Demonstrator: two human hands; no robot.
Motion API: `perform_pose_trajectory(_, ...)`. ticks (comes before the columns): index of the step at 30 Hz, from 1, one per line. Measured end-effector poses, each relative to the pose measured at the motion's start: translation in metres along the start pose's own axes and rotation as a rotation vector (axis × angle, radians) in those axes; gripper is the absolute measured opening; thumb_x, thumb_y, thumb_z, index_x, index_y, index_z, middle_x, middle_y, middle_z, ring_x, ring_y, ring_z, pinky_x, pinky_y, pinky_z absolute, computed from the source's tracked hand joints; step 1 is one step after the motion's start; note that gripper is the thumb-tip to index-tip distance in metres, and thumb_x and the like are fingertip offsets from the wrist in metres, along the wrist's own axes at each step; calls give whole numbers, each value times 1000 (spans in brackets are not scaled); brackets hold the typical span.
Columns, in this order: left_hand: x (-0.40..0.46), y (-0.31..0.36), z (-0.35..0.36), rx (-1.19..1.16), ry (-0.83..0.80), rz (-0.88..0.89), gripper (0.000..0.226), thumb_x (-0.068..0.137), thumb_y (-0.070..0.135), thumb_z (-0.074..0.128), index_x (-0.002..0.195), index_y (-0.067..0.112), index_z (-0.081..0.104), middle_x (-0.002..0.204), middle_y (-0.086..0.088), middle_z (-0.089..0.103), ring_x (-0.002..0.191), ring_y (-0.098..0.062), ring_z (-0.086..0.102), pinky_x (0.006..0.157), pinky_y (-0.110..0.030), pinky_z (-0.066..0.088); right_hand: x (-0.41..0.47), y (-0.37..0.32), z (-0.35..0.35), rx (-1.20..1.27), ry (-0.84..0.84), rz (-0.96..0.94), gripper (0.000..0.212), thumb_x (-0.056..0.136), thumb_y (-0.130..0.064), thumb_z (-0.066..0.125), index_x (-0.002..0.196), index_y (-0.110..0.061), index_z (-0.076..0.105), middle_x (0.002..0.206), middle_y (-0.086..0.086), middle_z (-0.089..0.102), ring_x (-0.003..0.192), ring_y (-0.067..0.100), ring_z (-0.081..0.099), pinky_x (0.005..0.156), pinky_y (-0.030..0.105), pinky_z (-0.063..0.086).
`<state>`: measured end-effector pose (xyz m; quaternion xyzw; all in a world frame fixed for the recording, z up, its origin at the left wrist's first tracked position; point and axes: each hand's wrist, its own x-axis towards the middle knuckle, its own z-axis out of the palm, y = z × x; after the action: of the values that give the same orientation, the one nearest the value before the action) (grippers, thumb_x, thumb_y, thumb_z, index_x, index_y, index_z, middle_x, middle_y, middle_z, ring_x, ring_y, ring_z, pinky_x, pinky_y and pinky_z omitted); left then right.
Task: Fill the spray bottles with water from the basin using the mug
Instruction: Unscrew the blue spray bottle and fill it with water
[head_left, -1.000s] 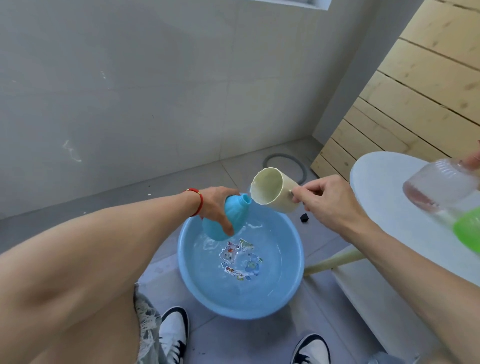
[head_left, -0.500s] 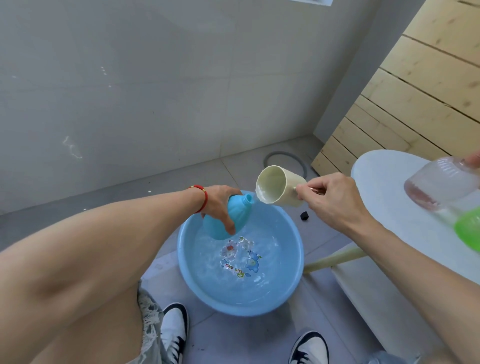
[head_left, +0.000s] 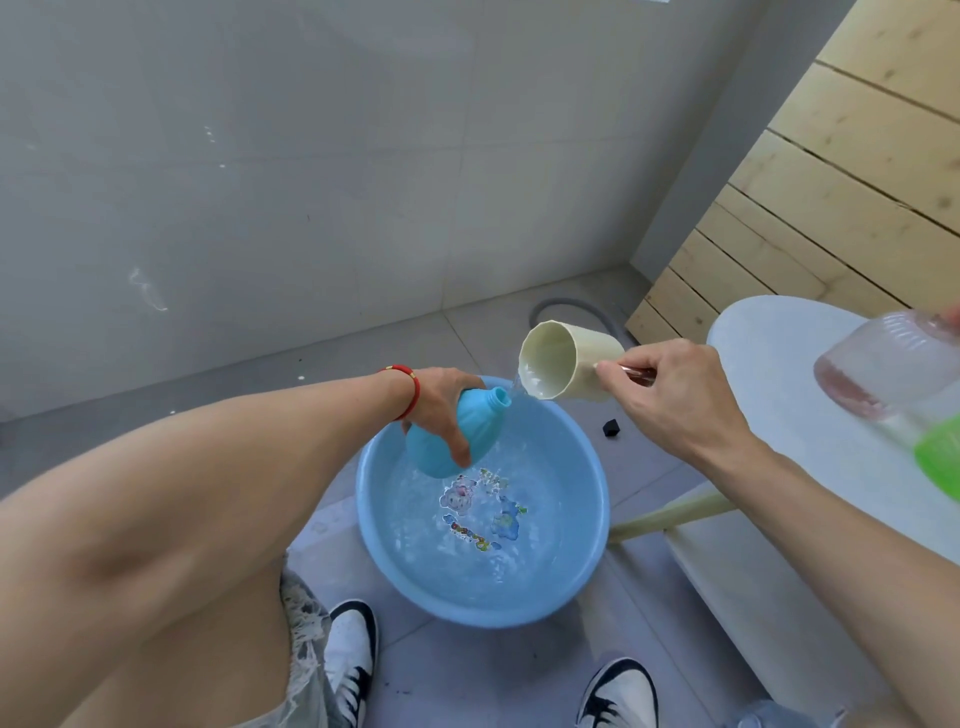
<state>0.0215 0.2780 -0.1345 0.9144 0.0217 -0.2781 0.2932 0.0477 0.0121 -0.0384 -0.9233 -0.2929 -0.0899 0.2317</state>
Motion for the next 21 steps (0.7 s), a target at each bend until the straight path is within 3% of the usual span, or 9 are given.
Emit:
perform_pose_trajectory(10,7,1,3,4,-18,-3,74,55,34,100,117,38,60,107,9,64,99,-21,69,65,-51,66,0,1,0,-73,19,-111,52,93,-23,64,52,-15,34,52,7,30,53,22,26,50,25,24)
perform_pose_trajectory(13,8,2,4,4,-18,-3,74,55,36,100,116,41,58,107,10,64,100,-21,68,65,-51,66,0,-1,-1,-82,30,-139,54,93,-21,64,53,-21,28,53,3,27,54,23,25,50,28,26)
perform_pose_trajectory(18,8,3,4,-3,-25,-3,75,57,35,100,118,40,58,107,11,63,101,-21,67,67,-51,66,0,0,0,-107,48,-182,49,92,-19,64,54,-16,35,51,6,34,53,27,32,49,32,26)
perform_pose_trajectory(21,8,2,4,2,-27,5,74,56,35,100,117,38,59,108,8,64,100,-21,68,66,-51,66,1,2,3,-134,59,-203,46,92,-26,58,54,-17,33,51,4,36,55,29,36,50,34,25)
